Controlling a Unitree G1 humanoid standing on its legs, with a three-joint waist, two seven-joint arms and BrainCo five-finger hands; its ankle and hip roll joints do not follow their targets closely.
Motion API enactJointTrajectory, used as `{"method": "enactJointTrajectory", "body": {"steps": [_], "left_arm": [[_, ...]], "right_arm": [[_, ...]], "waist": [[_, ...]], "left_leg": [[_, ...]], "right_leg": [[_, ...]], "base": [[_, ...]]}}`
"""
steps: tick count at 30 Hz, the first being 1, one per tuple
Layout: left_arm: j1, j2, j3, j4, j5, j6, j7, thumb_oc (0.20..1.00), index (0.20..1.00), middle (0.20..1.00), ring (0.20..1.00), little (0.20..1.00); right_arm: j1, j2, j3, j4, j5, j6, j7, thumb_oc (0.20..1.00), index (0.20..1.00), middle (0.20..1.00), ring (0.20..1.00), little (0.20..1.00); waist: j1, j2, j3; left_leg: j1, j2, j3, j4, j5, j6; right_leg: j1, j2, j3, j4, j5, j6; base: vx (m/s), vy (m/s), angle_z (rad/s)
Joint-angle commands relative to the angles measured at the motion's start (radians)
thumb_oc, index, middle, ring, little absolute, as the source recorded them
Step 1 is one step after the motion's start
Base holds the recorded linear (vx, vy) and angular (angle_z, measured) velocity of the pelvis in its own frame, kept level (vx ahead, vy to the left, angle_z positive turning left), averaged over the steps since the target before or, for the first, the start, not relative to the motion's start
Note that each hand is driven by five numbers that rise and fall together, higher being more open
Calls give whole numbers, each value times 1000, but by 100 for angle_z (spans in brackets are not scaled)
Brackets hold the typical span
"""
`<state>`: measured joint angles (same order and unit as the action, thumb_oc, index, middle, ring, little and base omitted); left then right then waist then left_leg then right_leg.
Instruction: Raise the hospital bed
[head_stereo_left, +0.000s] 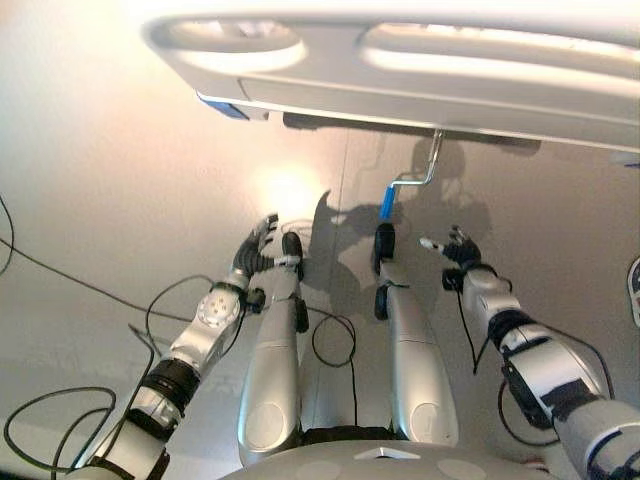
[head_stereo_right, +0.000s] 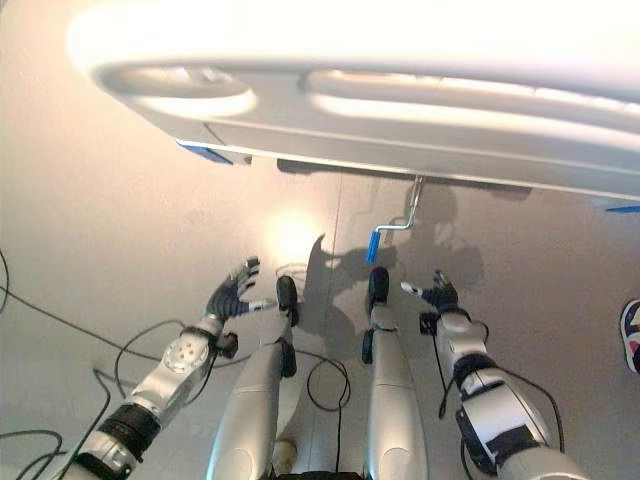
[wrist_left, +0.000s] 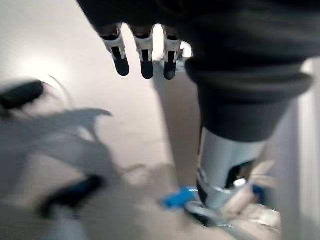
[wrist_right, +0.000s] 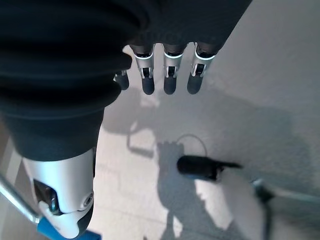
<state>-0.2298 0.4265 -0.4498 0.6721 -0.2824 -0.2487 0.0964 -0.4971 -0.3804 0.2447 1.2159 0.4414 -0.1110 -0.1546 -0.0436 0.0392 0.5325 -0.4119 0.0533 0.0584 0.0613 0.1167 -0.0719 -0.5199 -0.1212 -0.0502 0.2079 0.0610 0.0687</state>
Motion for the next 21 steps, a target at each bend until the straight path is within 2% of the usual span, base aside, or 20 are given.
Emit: {"method": "enactJointTrajectory", "body": {"steps": [1,3,4,6,7,9,10,16,21], "left_arm": [[13,-46,37,136,133,10,-17,1000,1000,1000,1000,1000],[21,-60,55,190,143,14,-21,1000,1000,1000,1000,1000],[46,-70,77,238,167,17,-28,1000,1000,1000,1000,1000],[61,-75,82,248,177,16,-38,1000,1000,1000,1000,1000],[82,-78,98,271,193,18,-49,1000,1000,1000,1000,1000],[98,-79,108,276,198,16,-56,1000,1000,1000,1000,1000],[114,-85,128,315,209,14,-63,1000,1000,1000,1000,1000],[153,-111,190,393,230,21,-69,1000,1000,1000,1000,1000],[176,-138,224,438,238,27,-72,1000,1000,1000,1000,1000]], "right_arm": [[73,-54,-38,5,-69,-18,15,1000,1000,1000,1000,1000],[104,-55,-49,6,-81,-19,17,1000,1000,1000,1000,1000],[160,-50,-68,-1,-93,-18,28,1000,1000,1000,1000,1000],[190,-49,-80,6,-97,-18,35,1000,1000,1000,1000,1000],[241,-42,-97,21,-110,-12,51,1000,1000,1000,1000,1000],[268,-36,-99,13,-125,-11,59,1000,1000,1000,1000,1000],[310,-20,-92,3,-153,-9,69,1000,1000,1000,1000,1000],[404,24,-88,7,-219,-1,93,1000,1000,1000,1000,1000],[449,48,-83,-13,-257,-10,92,1000,1000,1000,1000,1000]], "waist": [[-22,-6,-13],[-22,-10,-28],[-20,-14,-71],[-20,-14,-91],[-17,-14,-138],[-16,-16,-158],[-12,-23,-202],[-13,-37,-319],[-17,-48,-374]], "left_leg": [[90,-26,-22,66,-80,0],[120,-23,-23,50,-80,-1],[153,-18,-27,36,-79,-3],[173,-16,-31,24,-78,-5],[208,-12,-38,9,-75,-8],[227,-9,-42,-1,-72,-9],[262,-5,-44,-15,-71,-11],[368,5,-37,-57,-79,-15],[445,4,-17,-66,-101,-7]], "right_leg": [[152,-8,-36,-44,-6,98],[184,-5,-38,-57,-9,98],[221,-8,-47,-72,-14,99],[246,-9,-56,-83,-16,99],[287,-7,-66,-102,-19,100],[309,-7,-70,-113,-19,100],[346,-4,-75,-133,-16,100],[459,-4,-89,-202,-11,103],[531,-3,-70,-222,-14,101]], "base": [[44,-44,2],[95,-64,8],[148,-88,8],[107,-69,6],[85,-66,7],[78,-63,9],[70,-60,9],[75,-36,6],[64,6,-3]]}}
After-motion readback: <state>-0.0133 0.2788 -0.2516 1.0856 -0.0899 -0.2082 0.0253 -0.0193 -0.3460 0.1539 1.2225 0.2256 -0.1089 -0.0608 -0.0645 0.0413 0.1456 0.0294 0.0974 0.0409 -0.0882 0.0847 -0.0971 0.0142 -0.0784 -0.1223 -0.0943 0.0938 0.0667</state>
